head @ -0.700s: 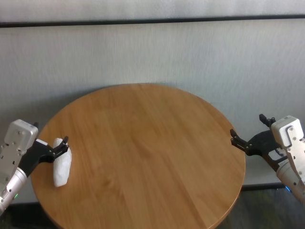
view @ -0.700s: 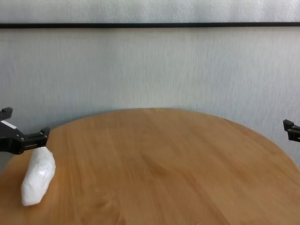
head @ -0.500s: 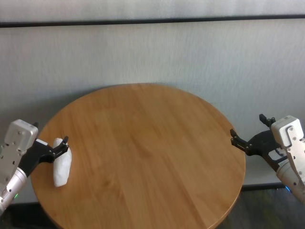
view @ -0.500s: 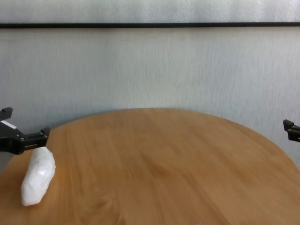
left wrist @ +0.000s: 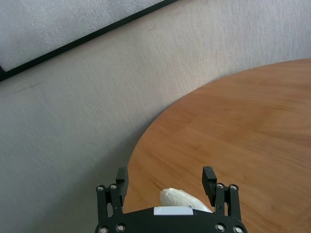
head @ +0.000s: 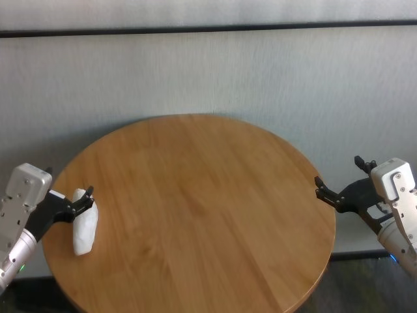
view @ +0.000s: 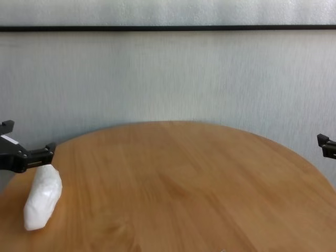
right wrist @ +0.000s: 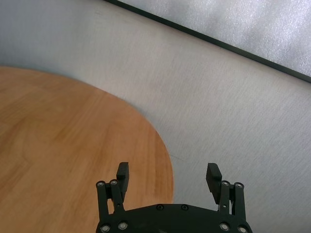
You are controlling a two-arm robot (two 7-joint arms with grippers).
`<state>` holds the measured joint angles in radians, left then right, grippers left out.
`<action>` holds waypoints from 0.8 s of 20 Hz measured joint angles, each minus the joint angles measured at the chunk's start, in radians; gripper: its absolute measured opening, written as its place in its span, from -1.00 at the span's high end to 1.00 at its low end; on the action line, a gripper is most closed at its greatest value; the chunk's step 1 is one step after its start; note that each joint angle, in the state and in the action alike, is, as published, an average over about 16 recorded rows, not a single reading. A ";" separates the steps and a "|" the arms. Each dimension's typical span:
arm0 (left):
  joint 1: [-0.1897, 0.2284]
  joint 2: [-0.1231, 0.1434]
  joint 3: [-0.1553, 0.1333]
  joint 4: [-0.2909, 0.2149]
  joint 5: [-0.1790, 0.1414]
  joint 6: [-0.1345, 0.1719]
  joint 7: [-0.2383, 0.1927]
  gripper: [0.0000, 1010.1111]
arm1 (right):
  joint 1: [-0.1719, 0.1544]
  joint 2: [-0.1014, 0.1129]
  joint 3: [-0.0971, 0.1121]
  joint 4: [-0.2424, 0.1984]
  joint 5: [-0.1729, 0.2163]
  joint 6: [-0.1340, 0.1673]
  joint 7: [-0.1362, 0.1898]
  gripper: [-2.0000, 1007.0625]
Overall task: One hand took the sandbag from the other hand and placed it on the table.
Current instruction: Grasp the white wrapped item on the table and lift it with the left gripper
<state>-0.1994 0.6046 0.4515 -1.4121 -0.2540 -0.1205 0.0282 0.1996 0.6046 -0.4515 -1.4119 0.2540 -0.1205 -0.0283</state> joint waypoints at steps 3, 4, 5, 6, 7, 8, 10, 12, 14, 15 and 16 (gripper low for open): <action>0.000 0.000 0.000 0.000 0.000 0.000 0.000 -0.98 | 0.000 0.000 0.000 0.000 0.000 0.000 0.000 -0.99; 0.000 0.000 0.000 0.000 0.000 0.000 0.000 -0.98 | 0.000 0.000 0.000 0.000 0.000 0.000 0.000 -0.99; 0.000 0.000 0.000 0.000 0.000 0.000 0.000 -0.98 | 0.000 0.000 0.000 0.000 0.000 0.000 0.000 -0.99; 0.000 0.000 0.000 0.000 0.000 0.000 0.000 -0.98 | 0.000 0.000 0.000 0.000 0.000 0.000 0.000 -0.99; 0.000 0.000 0.000 0.000 0.000 0.000 0.000 -0.98 | 0.000 0.000 0.000 0.000 0.000 0.000 0.000 -0.99; 0.000 0.000 0.000 0.000 0.000 0.000 0.000 -0.98 | 0.000 0.000 0.000 0.000 0.000 0.000 0.000 -0.99; 0.000 0.000 0.000 0.000 0.000 0.000 0.000 -0.98 | 0.000 0.000 0.000 0.000 0.000 0.000 0.000 -0.99; 0.000 0.000 0.000 0.000 0.000 0.000 0.000 -0.98 | 0.000 0.000 0.000 0.000 0.000 0.000 0.000 -0.99; 0.000 0.000 0.000 0.000 0.000 0.000 0.000 -0.98 | 0.000 0.000 0.000 0.000 0.000 0.000 0.000 -0.99; 0.000 0.000 0.000 0.000 0.000 0.000 0.000 -0.98 | 0.000 0.000 0.000 0.000 0.000 0.000 0.000 -0.99; 0.000 0.000 0.000 0.000 0.000 0.000 0.000 -0.98 | 0.000 0.000 0.000 0.000 0.000 0.000 0.000 -0.99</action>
<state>-0.1994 0.6046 0.4515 -1.4121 -0.2540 -0.1205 0.0282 0.1996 0.6046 -0.4515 -1.4119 0.2540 -0.1205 -0.0283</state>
